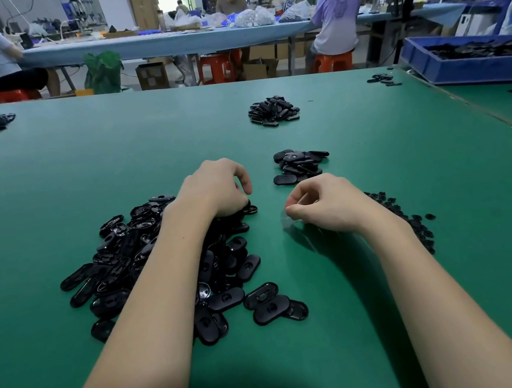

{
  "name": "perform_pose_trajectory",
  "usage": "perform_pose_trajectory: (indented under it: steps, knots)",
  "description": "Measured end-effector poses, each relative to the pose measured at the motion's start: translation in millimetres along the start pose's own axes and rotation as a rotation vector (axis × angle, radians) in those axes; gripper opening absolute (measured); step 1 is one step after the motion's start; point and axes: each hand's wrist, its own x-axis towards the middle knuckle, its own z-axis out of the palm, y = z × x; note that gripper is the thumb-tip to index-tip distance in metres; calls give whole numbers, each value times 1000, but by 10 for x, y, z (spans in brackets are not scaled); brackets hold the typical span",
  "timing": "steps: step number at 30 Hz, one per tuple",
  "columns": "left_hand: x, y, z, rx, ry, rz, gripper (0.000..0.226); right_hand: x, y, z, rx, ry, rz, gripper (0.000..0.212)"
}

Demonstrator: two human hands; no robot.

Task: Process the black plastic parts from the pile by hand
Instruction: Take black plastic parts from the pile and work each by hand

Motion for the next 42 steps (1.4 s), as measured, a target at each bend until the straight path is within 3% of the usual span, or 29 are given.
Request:
perform_pose_trajectory:
  steps: [4,9,18,29,35,39,42]
  knots:
    - [8,16,-33,-72,28,57,23,-3,8,-7,29,5,10,6]
    - [3,111,-20,-357,12,143,26,-18,-10,-47,212,88,21,5]
    - [-24,269,83,-945,-257,107,7,-80,15,-175,353,181,49,3]
    - [-11,437,309,-1377,-475,-49,15,-166,105,-345,415,224,-26,4]
    - [-35,476,388,-1252,-304,-32,8,-139,192,-412,262,225,78,5]
    - [-33,454,415,-1227,-241,-81,5,-161,300,-553,-168,205,262,3]
    - [-26,427,413,-1232,-233,-99,11,-197,289,-592,-304,134,359,2]
